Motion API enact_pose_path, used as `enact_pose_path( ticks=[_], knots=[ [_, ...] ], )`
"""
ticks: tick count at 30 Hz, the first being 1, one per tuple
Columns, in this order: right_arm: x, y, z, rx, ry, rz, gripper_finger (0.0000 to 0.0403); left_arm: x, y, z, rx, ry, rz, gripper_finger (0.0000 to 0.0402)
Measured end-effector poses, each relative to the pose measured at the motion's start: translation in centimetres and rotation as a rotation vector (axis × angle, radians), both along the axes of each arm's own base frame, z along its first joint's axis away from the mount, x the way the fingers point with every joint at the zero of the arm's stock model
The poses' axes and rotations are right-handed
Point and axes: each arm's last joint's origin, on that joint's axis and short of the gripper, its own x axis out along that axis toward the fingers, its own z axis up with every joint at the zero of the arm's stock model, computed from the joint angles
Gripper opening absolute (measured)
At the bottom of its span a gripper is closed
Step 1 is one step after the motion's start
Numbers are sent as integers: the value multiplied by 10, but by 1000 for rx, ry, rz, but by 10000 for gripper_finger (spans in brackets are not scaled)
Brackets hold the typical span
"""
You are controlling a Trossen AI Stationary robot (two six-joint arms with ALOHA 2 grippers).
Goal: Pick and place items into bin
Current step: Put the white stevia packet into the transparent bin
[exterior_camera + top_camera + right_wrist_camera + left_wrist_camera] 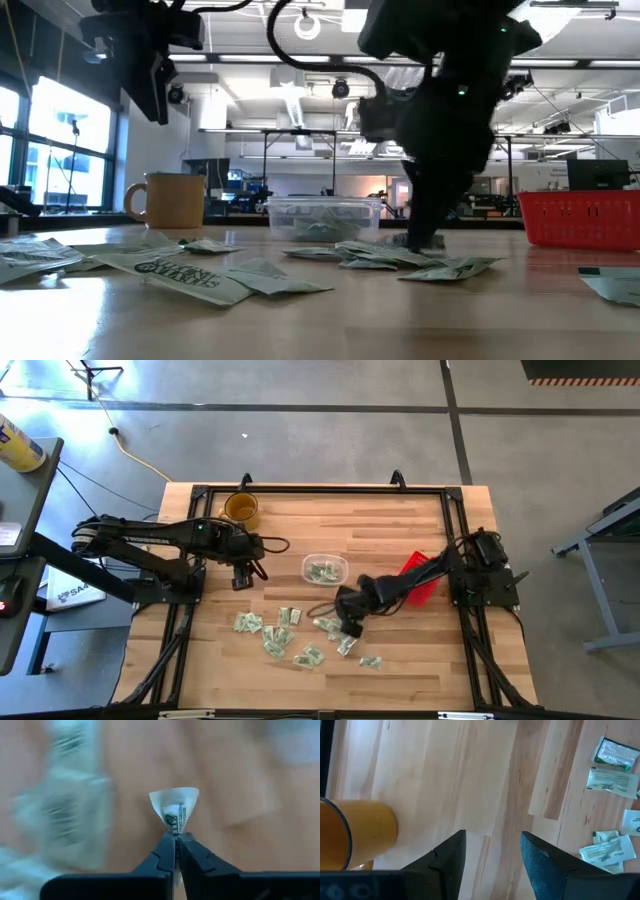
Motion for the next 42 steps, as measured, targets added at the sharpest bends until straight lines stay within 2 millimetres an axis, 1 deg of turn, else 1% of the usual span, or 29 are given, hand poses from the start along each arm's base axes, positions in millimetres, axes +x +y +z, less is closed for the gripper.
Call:
enact_pose_path(
  ticks=[1,3,4,6,8,9,10,12,14,16,17,20,22,24,26,28,31,34,38,42],
  knots=[
    [-1,-6,7,-28,-18,-12,14,0,0,0,-3,-2,9,221],
    [-2,-20,29,-73,-84,-49,20,0,0,0,-10,-7,29,221],
    [-2,-28,42,-86,-131,-70,18,0,0,0,-13,-10,39,221],
    [-4,-47,61,-102,-192,-95,8,0,0,0,-21,-16,64,221],
    [-4,-65,72,-104,-239,-97,6,0,0,-2,-33,-20,85,221],
    [-1,-74,76,-71,-273,-89,9,0,0,-4,-44,-15,93,221],
    [1,-82,78,-17,-297,-72,15,-1,-1,-8,-55,-7,101,221],
    [7,-98,74,100,-326,-44,34,-3,-1,-16,-81,11,116,221],
    [12,-110,62,182,-313,-70,60,-5,-2,-24,-117,34,152,221],
    [12,-119,49,237,-263,-122,94,-8,-4,-32,-185,58,198,221],
    [12,-122,45,256,-248,-140,112,-9,-5,-36,-219,68,220,221],
    [11,-127,45,281,-243,-137,169,-13,-14,-46,-304,107,255,221],
    [8,-125,51,246,-244,-106,206,-16,-25,-50,-336,129,258,221],
    [3,-120,61,184,-254,-68,236,-18,-36,-53,-375,140,291,221],
    [-3,-114,72,106,-243,-40,259,-20,-47,-55,-424,138,383,221],
    [-11,-110,77,32,-198,-31,277,-21,-57,-57,-474,132,525,221],
    [-21,-109,77,-34,-103,-34,294,-23,-67,-62,-488,109,721,221],
    [-27,-110,75,-71,-37,-42,299,-23,-77,-70,-480,107,867,221],
    [-29,-111,73,-126,1,-17,300,-16,-95,-86,-477,165,952,221],
    [-29,-111,73,-141,6,12,300,-7,-113,-107,-474,216,993,221]
  ],
)
